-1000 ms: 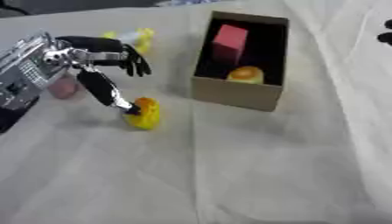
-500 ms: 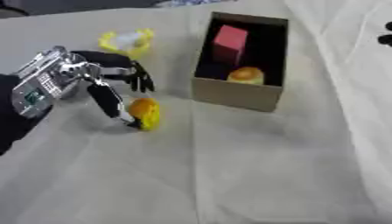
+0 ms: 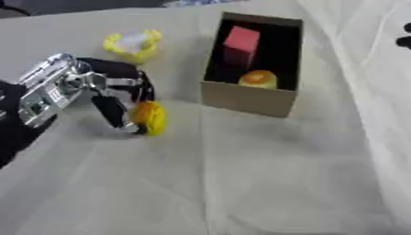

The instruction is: Pick up objects on the table and place them in the box.

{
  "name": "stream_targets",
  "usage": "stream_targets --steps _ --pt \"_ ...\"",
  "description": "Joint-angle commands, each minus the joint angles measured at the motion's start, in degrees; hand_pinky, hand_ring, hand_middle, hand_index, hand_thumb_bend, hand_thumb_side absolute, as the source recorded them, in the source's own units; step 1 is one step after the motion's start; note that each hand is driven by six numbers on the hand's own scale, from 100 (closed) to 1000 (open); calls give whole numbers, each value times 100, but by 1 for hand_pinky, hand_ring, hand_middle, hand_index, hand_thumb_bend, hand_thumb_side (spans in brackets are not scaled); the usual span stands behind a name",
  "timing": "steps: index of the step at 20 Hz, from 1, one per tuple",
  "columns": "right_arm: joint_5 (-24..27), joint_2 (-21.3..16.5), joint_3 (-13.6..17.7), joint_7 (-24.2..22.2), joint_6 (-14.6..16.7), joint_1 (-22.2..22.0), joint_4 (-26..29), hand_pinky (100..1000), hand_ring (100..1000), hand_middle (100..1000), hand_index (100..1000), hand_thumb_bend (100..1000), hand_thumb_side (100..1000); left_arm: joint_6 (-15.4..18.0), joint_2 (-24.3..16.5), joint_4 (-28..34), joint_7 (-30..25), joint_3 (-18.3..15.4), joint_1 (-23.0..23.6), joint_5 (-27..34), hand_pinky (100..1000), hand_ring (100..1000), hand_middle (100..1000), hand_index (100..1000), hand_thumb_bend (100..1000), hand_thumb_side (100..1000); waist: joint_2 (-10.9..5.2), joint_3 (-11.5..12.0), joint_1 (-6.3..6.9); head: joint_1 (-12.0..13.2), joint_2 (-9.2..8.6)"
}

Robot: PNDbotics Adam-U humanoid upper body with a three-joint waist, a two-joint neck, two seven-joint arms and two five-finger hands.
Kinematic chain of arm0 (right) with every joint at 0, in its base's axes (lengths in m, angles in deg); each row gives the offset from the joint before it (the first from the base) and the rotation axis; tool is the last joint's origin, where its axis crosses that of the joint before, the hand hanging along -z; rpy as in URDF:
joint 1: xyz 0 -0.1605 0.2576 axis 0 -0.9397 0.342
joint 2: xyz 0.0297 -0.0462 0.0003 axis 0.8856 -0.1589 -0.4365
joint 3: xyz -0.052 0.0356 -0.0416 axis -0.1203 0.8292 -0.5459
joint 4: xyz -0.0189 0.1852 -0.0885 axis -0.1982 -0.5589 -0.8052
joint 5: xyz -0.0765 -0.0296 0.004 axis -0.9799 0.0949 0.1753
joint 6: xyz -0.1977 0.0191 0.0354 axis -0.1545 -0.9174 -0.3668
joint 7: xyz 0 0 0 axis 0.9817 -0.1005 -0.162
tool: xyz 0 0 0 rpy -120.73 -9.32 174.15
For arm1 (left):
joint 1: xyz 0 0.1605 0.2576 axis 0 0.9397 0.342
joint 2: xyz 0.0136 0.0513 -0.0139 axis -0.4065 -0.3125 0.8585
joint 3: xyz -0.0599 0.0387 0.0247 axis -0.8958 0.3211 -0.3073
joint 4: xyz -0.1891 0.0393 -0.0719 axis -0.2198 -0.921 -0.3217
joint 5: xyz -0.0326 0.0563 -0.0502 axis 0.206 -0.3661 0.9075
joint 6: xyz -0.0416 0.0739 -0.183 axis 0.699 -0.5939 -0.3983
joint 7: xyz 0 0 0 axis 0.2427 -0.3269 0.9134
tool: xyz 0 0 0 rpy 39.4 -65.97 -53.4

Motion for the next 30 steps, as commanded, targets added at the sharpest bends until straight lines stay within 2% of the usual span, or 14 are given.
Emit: stream_targets --steps 1,7,11,14,19,23,30 --pt "19 -54 68 18 16 27 118 902 767 755 890 100 716 42 -103 71 29 -45 -49 22 704 576 518 680 317 374 -105 -6 -29 27 -54" --pt "5 -71 87 38 18 -11 118 902 767 754 890 100 714 -39 -378 753 169 -357 -35 365 706 573 514 683 294 382 -125 -7 -17 -5 -48" --pt "1 -92 89 40 23 -19 118 902 767 754 890 100 712 -210 -485 1201 321 -744 -300 510 717 585 521 692 303 382 -160 6 2 -27 -48" --pt "7 -101 76 28 23 -11 118 902 767 754 890 100 710 -282 -318 1185 327 -980 -633 600 731 593 544 706 329 359 -192 -4 13 -7 -34" --pt "23 -108 49 -4 19 25 118 902 767 753 891 100 710 -258 319 606 286 -1208 -1307 616 740 597 553 719 353 289 -205 -67 37 61 -32" --pt "28 -117 44 -13 17 63 118 902 767 753 891 100 711 -45 974 -295 266 -1361 -1835 452 743 598 556 724 358 253 -182 -120 63 95 -64" --pt "68 -100 -12 -73 33 217 118 902 767 753 891 100 707 362 1769 -1406 321 -1613 -2174 -2 753 613 581 744 398 309 -127 -279 85 214 -138"
